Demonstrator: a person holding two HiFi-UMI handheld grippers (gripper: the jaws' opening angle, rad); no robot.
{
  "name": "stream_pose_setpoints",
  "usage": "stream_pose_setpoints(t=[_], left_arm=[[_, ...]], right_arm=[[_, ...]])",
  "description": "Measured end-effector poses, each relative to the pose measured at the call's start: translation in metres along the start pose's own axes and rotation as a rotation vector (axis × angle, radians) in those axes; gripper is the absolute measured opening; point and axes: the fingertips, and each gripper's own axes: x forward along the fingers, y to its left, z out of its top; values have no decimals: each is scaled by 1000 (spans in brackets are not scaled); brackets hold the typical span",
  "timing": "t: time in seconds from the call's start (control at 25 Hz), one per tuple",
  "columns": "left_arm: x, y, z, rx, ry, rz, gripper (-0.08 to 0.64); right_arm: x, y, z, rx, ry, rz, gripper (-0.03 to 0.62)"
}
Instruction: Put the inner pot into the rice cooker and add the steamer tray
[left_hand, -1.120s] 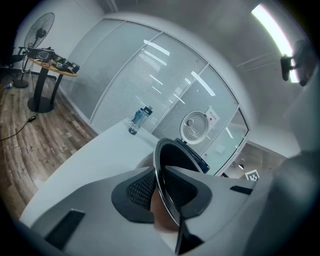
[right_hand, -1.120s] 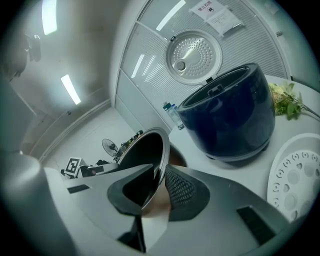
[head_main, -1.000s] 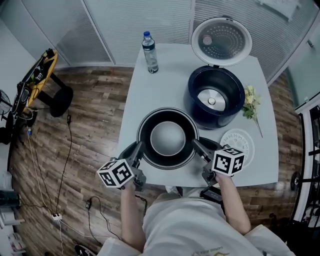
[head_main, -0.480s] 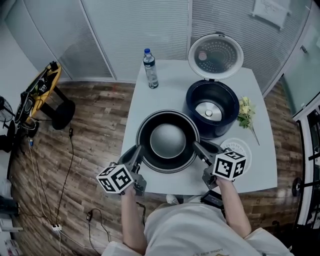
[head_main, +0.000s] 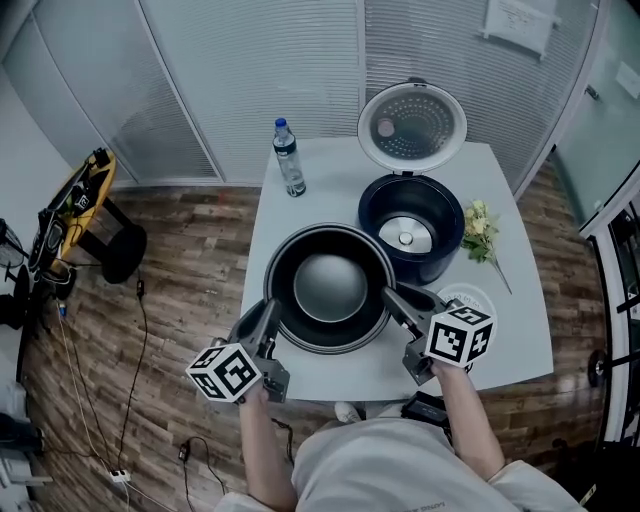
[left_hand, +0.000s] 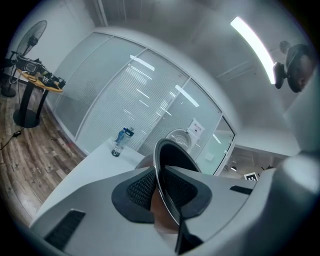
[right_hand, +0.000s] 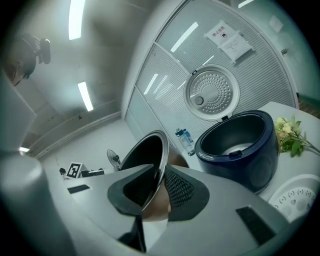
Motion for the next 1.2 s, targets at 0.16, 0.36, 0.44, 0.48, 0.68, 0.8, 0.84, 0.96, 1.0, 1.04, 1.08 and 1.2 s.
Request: stream_pose_setpoints(t=[0.16, 0.36, 0.44, 0.48, 0.68, 0.8, 0.84, 0.96, 1.0, 1.04, 1.08, 1.2], left_arm=[[7, -8, 7, 9, -7, -22, 58], [20, -19, 14, 22, -11, -51, 58], [24, -24, 18, 33, -9, -64, 58], [27, -27, 21, 41, -8, -71, 58], [41, -37, 30, 65, 2, -95, 58], [53, -43, 36, 78, 7, -115, 59], [57, -45, 37, 82, 9, -121, 60], [69, -51, 42, 93, 16, -140, 60], [73, -53, 44, 95, 19, -146, 60], [77, -55, 46, 98, 21, -153, 59], [81, -57, 47, 100, 24, -160, 60], [94, -63, 52, 106, 34, -177, 60]], right_arm=[[-6, 0, 14, -13, -28, -3, 77], [-12, -5, 29, -35, -60, -14, 75], [-15, -6, 35, -31, -74, -17, 77], [-17, -7, 37, -30, -82, -19, 76], [-23, -14, 48, -13, -119, -33, 75], [-26, -20, 57, -1, -142, -40, 75], [-27, -22, 60, 1, -150, -43, 75], [-29, -29, 69, 5, -170, -55, 74], [-30, -30, 72, 5, -176, -59, 74], [-31, -32, 75, 6, -182, -63, 74], [-32, -34, 79, 6, -188, -67, 74], [-34, -42, 89, 12, -210, -78, 73]])
